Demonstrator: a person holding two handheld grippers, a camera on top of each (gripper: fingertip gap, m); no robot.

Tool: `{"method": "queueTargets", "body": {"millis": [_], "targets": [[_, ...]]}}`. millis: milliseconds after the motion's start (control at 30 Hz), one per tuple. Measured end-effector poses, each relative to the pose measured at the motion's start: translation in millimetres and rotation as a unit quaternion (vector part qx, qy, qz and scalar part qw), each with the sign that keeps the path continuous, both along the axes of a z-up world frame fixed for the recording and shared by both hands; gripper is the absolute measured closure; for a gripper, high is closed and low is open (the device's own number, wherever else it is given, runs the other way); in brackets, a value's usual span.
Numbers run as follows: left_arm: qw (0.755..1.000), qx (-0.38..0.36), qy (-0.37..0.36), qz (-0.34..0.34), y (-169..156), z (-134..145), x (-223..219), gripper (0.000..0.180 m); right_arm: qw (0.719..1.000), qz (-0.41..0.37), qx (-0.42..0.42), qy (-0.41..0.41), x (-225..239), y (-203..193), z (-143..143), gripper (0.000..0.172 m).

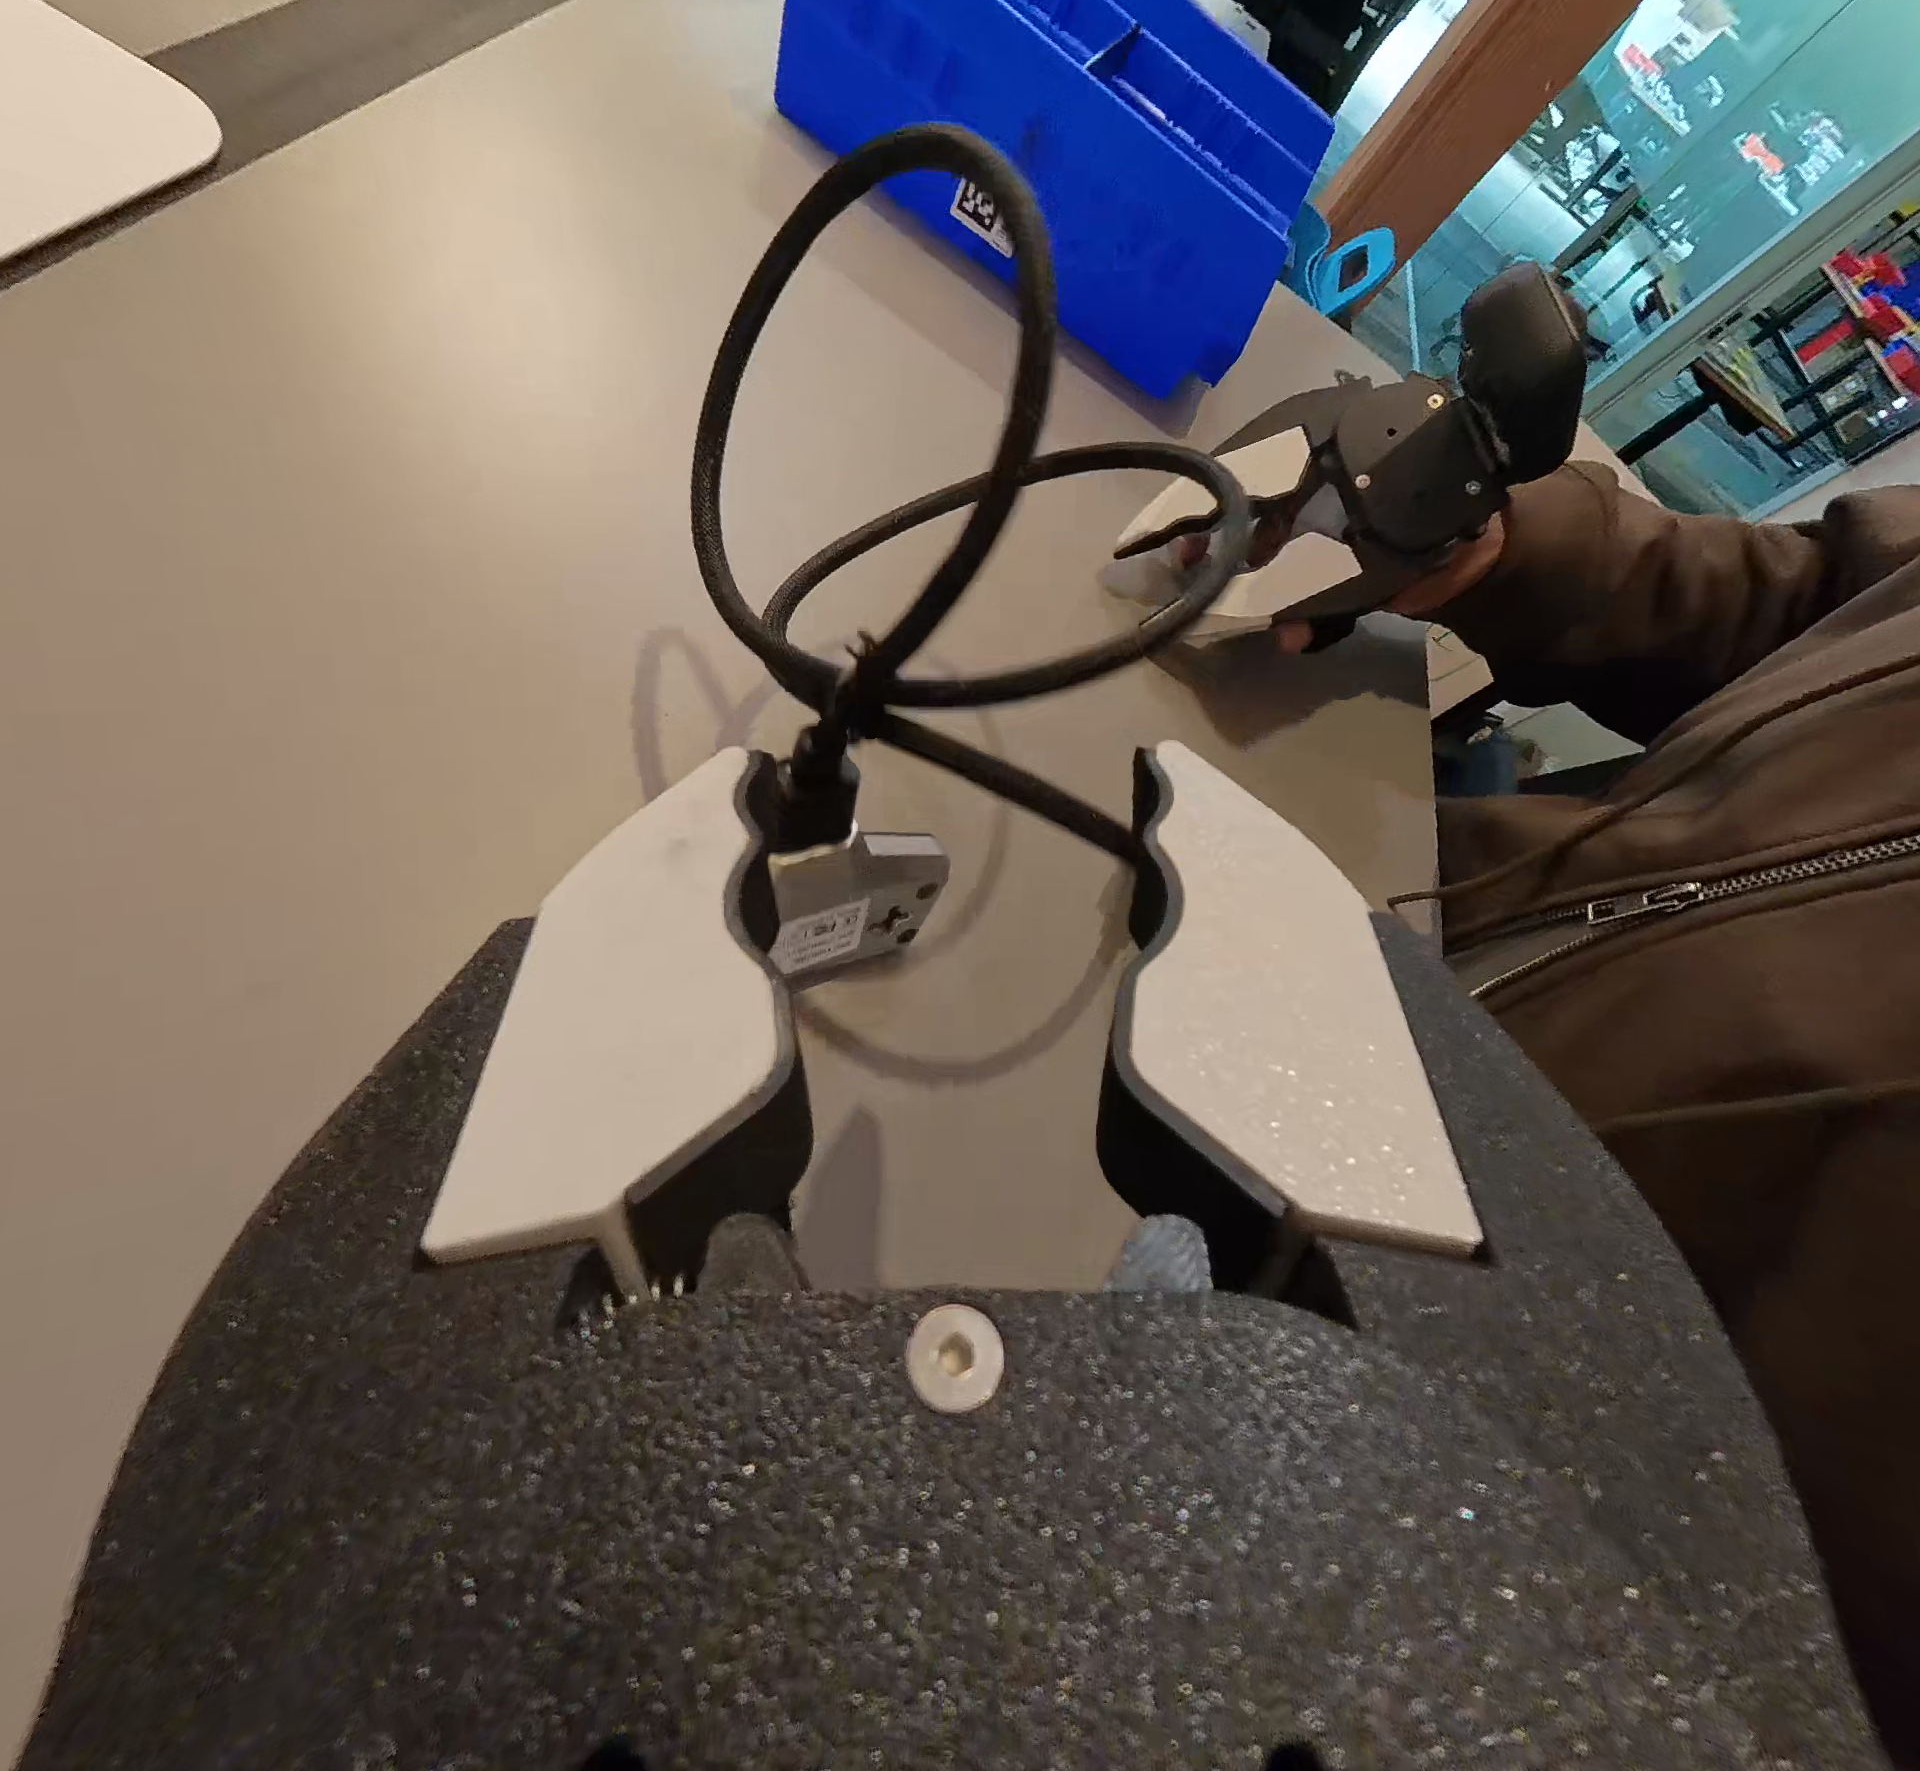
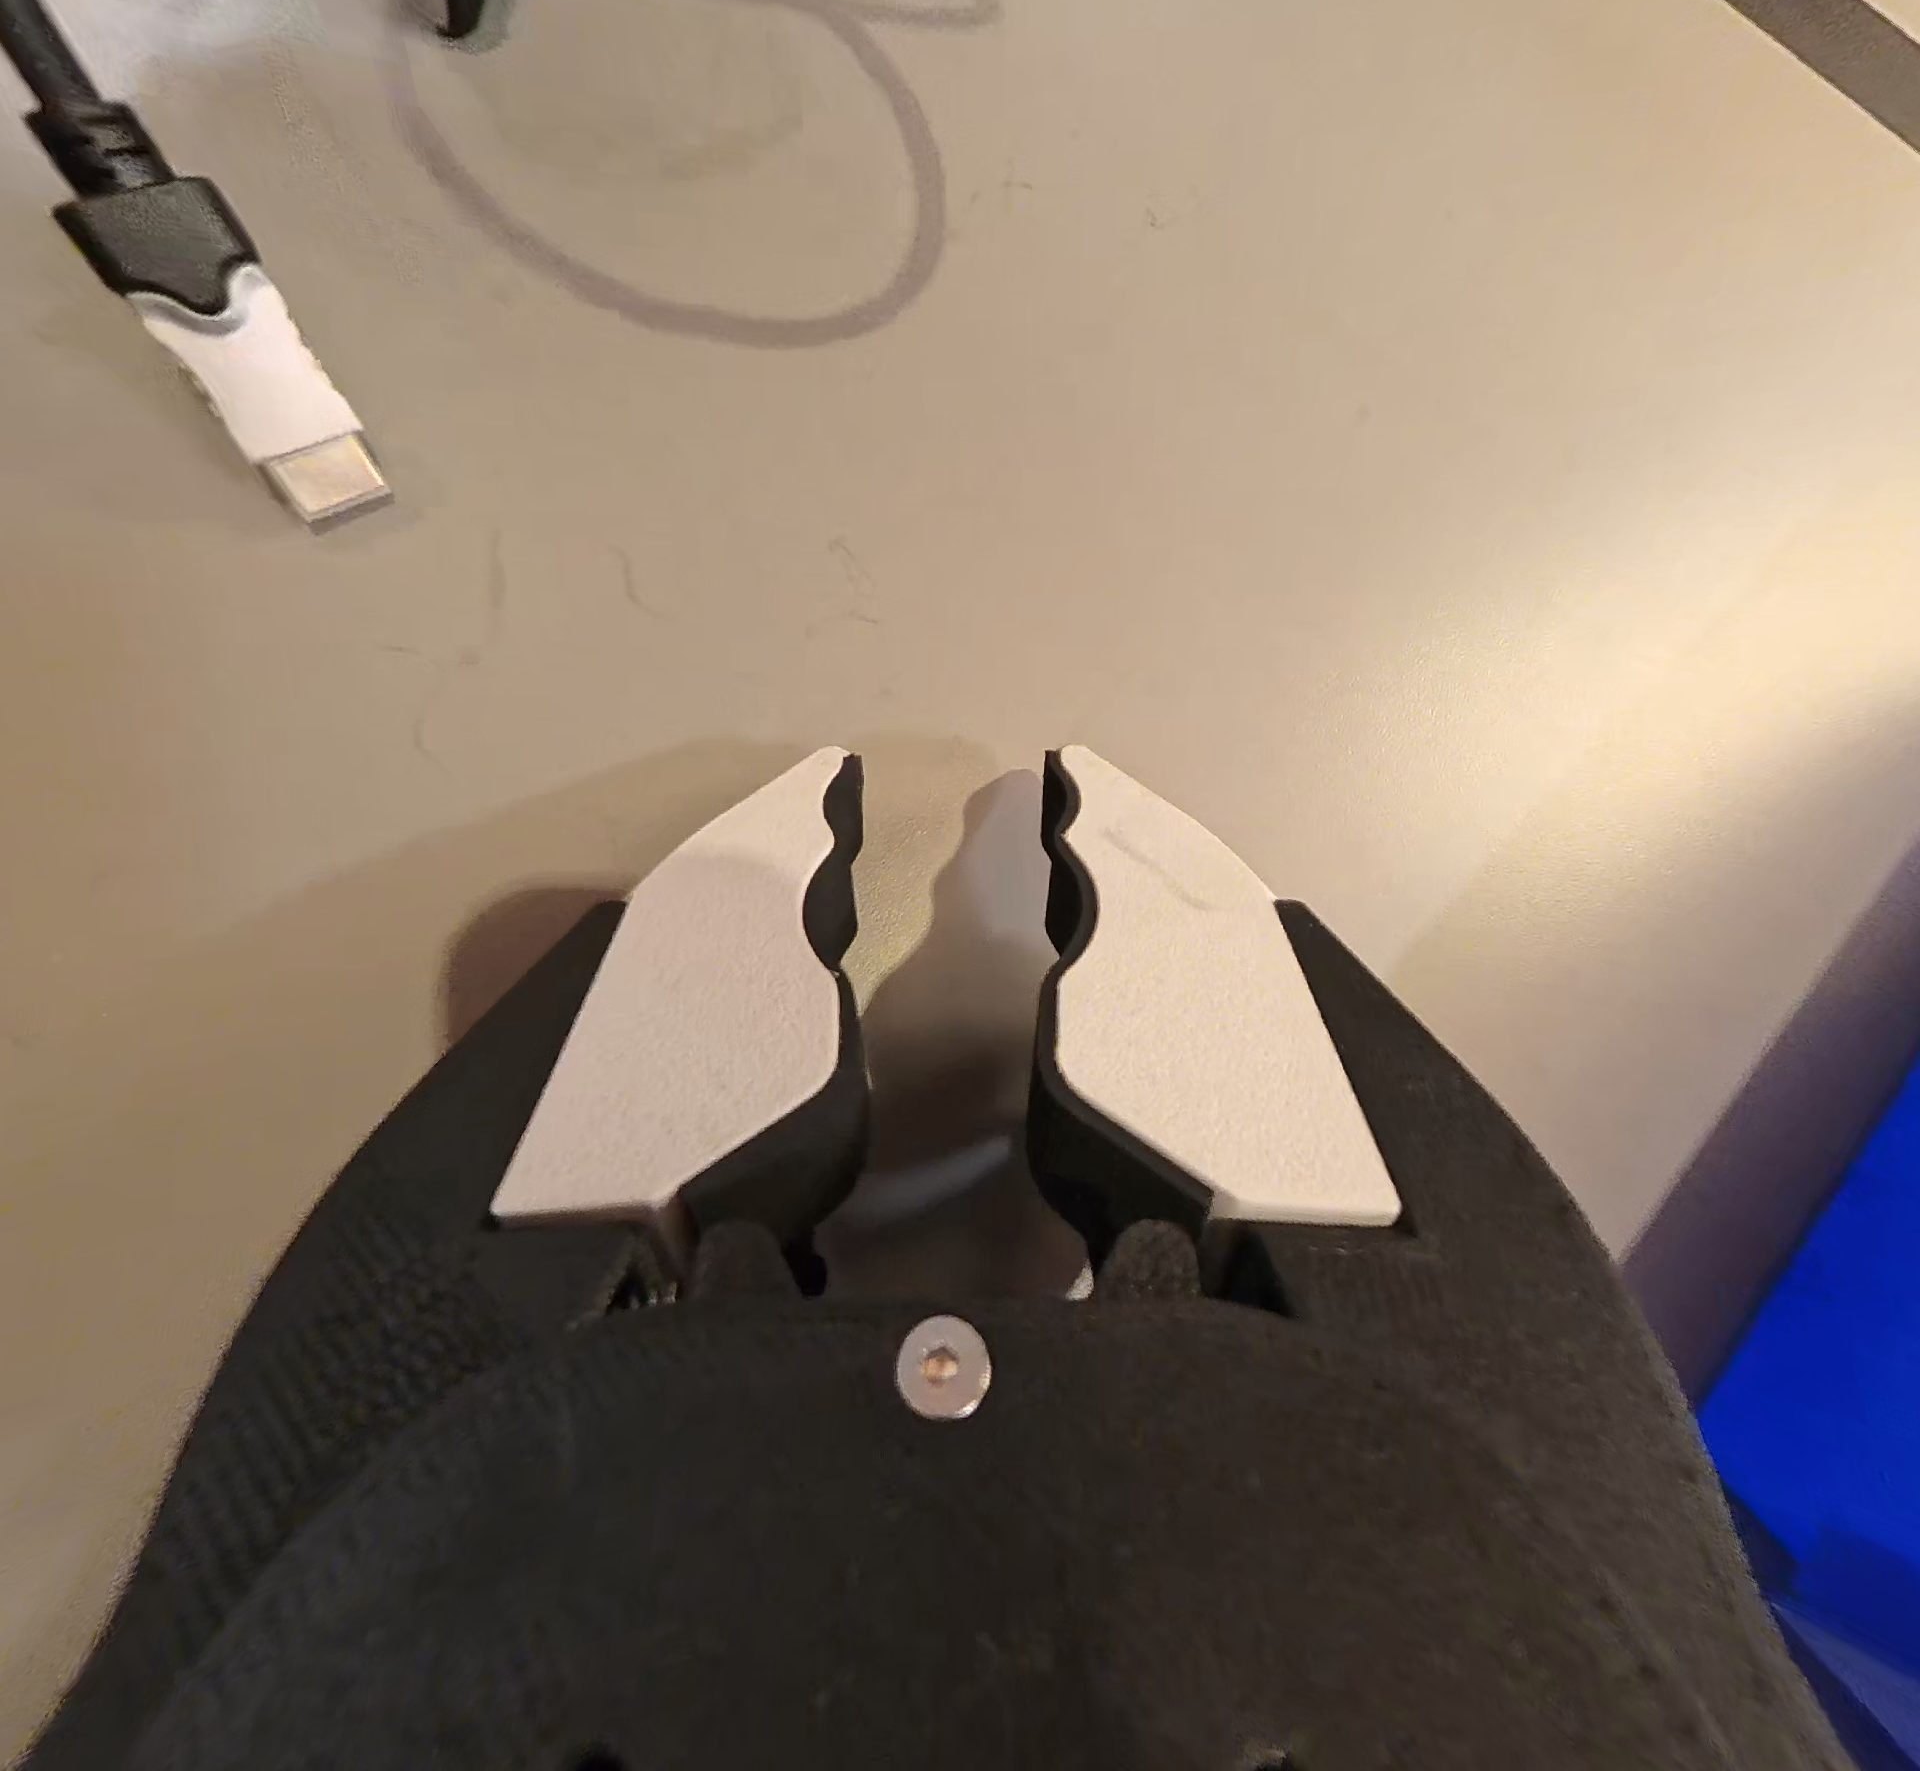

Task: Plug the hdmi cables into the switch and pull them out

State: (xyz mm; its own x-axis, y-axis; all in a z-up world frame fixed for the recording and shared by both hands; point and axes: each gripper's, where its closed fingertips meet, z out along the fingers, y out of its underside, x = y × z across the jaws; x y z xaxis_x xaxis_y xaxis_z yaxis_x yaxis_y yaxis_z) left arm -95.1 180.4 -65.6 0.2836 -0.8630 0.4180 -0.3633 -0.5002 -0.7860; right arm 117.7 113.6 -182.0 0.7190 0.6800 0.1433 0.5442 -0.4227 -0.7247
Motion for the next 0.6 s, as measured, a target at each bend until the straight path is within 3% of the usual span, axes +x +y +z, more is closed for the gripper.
{"method": "queueTargets", "body": {"millis": [367,500,600], "targets": [[0.999,0.003,0.023,0.047,-9.0,11.6,-51.4,0.114,1.0,-0.002,0.003,-0.006,0.1,0.4,-0.7,0.139],[0.992,0.012,0.077,0.1,-20.3,20.2,-111.2,0.114,1.0,-0.002,0.003,-0.006,0.1,0.2,-0.8,0.139],[0.976,0.023,0.145,0.162,-28.9,31.5,-181.9,0.115,1.0,0.0,0.003,-0.006,0.0,-0.3,-0.8,0.139]]}}
